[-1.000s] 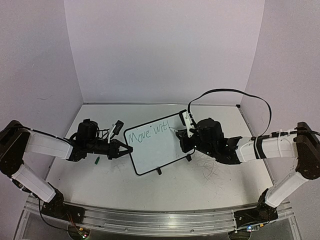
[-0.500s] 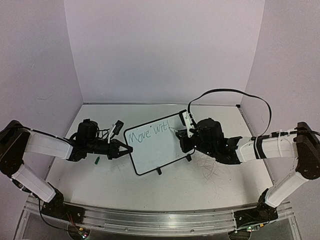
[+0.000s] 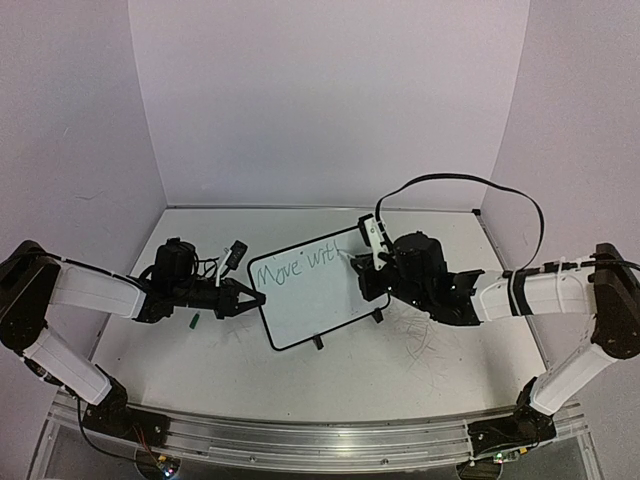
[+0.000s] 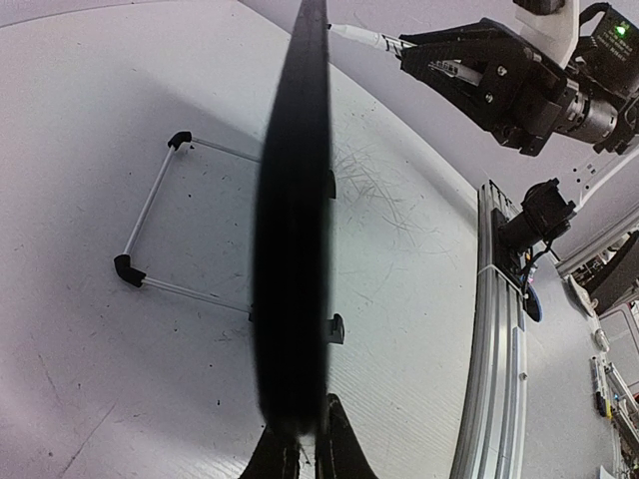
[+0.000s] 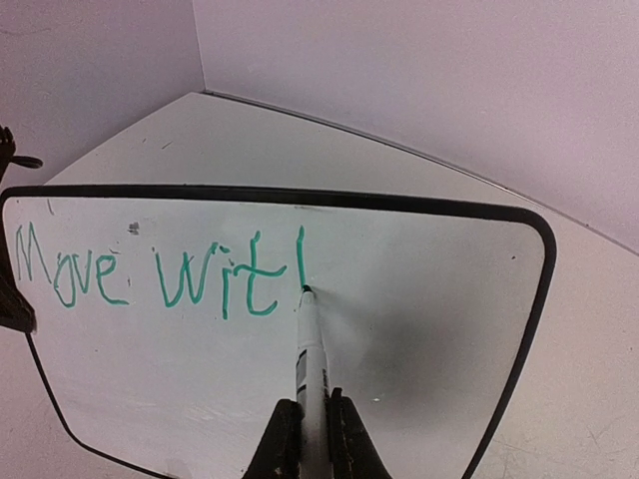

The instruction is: Write a sentence on the whiteboard

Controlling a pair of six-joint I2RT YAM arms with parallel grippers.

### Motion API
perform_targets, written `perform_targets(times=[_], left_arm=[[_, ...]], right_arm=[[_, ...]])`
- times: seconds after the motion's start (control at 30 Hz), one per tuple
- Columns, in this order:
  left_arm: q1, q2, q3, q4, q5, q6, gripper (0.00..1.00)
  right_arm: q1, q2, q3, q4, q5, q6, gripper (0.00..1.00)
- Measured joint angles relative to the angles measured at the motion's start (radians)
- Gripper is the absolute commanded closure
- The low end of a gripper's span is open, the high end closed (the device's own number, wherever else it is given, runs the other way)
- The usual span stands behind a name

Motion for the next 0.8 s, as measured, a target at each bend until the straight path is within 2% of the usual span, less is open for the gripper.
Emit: perform_targets(times=[0.8], left_arm=[[0.0, 0.0, 0.0, 0.0, 0.0, 0.0, 1.0]], right_arm=[[0.0, 0.008, 0.018, -0.009, 0.061, 0.011, 1.0]])
